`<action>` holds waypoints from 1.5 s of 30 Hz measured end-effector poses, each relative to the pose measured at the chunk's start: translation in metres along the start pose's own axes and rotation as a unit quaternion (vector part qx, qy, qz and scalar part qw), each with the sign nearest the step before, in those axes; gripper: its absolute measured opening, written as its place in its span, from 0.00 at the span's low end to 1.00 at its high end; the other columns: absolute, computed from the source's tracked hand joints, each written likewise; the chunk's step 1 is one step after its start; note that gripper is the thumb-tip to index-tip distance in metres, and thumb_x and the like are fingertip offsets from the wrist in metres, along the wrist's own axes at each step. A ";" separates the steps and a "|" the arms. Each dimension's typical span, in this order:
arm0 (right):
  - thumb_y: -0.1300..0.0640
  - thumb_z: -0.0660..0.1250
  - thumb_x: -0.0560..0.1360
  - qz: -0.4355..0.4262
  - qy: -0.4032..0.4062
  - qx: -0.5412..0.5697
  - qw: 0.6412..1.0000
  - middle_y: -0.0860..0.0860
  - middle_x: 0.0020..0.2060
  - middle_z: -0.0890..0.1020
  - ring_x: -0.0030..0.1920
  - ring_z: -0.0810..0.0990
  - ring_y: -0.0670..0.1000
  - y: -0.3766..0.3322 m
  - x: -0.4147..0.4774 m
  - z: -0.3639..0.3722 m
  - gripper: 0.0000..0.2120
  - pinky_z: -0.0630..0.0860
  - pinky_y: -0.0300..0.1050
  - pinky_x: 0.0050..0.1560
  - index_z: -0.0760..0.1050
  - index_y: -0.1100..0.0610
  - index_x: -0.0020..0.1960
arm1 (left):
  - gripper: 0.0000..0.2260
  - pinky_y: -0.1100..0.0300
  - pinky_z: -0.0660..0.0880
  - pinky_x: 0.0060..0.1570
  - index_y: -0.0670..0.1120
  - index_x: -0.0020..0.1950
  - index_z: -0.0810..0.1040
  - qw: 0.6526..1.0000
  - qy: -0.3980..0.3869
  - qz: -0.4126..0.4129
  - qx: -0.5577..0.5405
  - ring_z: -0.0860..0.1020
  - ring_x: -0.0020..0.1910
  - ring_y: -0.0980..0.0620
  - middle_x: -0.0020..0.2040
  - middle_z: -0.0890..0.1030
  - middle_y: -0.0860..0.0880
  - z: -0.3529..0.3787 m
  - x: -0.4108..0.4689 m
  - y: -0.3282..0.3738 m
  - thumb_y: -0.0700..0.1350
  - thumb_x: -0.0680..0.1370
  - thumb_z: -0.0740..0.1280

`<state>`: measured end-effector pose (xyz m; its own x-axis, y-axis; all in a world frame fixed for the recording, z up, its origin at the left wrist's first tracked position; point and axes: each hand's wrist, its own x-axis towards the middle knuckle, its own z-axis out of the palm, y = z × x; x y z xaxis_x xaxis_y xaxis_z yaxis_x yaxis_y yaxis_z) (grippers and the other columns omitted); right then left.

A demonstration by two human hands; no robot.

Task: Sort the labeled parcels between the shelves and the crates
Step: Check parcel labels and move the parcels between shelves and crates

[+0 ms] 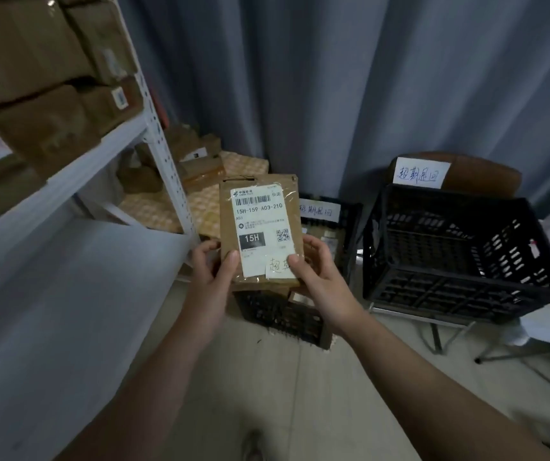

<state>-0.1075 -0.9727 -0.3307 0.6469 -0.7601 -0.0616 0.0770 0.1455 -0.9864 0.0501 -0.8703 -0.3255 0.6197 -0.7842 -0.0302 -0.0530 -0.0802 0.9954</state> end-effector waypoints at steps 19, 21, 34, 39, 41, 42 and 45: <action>0.59 0.69 0.75 0.203 0.053 -0.040 0.977 0.50 0.59 0.77 0.55 0.79 0.46 0.122 0.242 -0.138 0.25 0.79 0.42 0.52 0.67 0.51 0.69 | 0.34 0.59 0.76 0.54 0.51 0.76 0.54 0.976 -0.093 -0.155 0.120 0.74 0.51 0.66 0.52 0.72 0.65 0.098 0.291 -0.148 0.45 0.76 0.69; 0.58 0.69 0.75 0.224 0.080 -0.030 0.971 0.51 0.59 0.78 0.58 0.79 0.49 0.153 0.260 -0.146 0.24 0.78 0.47 0.57 0.67 0.51 0.69 | 0.29 0.72 0.75 0.41 0.48 0.75 0.60 0.971 -0.112 -0.175 0.120 0.76 0.48 0.69 0.55 0.76 0.62 0.109 0.306 -0.176 0.43 0.77 0.68; 0.51 0.64 0.78 0.238 0.232 0.047 0.942 0.49 0.55 0.80 0.46 0.83 0.42 0.313 0.412 -0.183 0.20 0.79 0.37 0.43 0.64 0.46 0.68 | 0.34 0.46 0.70 0.65 0.51 0.76 0.54 0.933 -0.245 -0.118 0.237 0.70 0.67 0.48 0.71 0.66 0.46 0.179 0.441 -0.318 0.38 0.76 0.68; 0.49 0.63 0.79 0.205 0.280 0.060 0.936 0.51 0.57 0.79 0.51 0.82 0.48 0.365 0.466 -0.184 0.17 0.80 0.41 0.43 0.64 0.44 0.65 | 0.28 0.52 0.74 0.56 0.50 0.75 0.55 0.790 -0.267 0.075 0.546 0.72 0.62 0.44 0.72 0.59 0.43 0.192 0.502 -0.359 0.44 0.79 0.63; 0.46 0.64 0.78 0.203 0.281 0.063 0.936 0.51 0.59 0.78 0.55 0.81 0.52 0.385 0.469 -0.186 0.21 0.81 0.51 0.51 0.64 0.45 0.68 | 0.25 0.51 0.73 0.56 0.47 0.74 0.59 0.737 -0.283 0.116 0.602 0.70 0.63 0.42 0.73 0.59 0.42 0.195 0.514 -0.372 0.43 0.78 0.64; 0.46 0.65 0.77 0.201 0.278 0.057 0.938 0.49 0.58 0.78 0.56 0.81 0.51 0.393 0.471 -0.186 0.21 0.80 0.51 0.52 0.64 0.44 0.68 | 0.24 0.51 0.72 0.57 0.46 0.72 0.61 0.715 -0.288 0.136 0.622 0.69 0.63 0.42 0.73 0.59 0.41 0.196 0.517 -0.377 0.43 0.78 0.64; 0.50 0.66 0.77 0.196 0.269 0.005 0.943 0.41 0.55 0.78 0.52 0.81 0.41 0.407 0.480 -0.187 0.20 0.79 0.38 0.46 0.65 0.44 0.67 | 0.21 0.53 0.64 0.66 0.42 0.72 0.61 0.669 -0.309 0.173 0.654 0.62 0.71 0.42 0.74 0.60 0.41 0.199 0.517 -0.388 0.42 0.80 0.60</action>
<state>0.0924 -1.3968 -0.7902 0.1493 -0.8574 -0.4925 -0.0787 0.4862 -0.8703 0.2348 -1.3669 -0.7458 -0.0272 -0.9672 -0.2524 -0.9992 0.0192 0.0340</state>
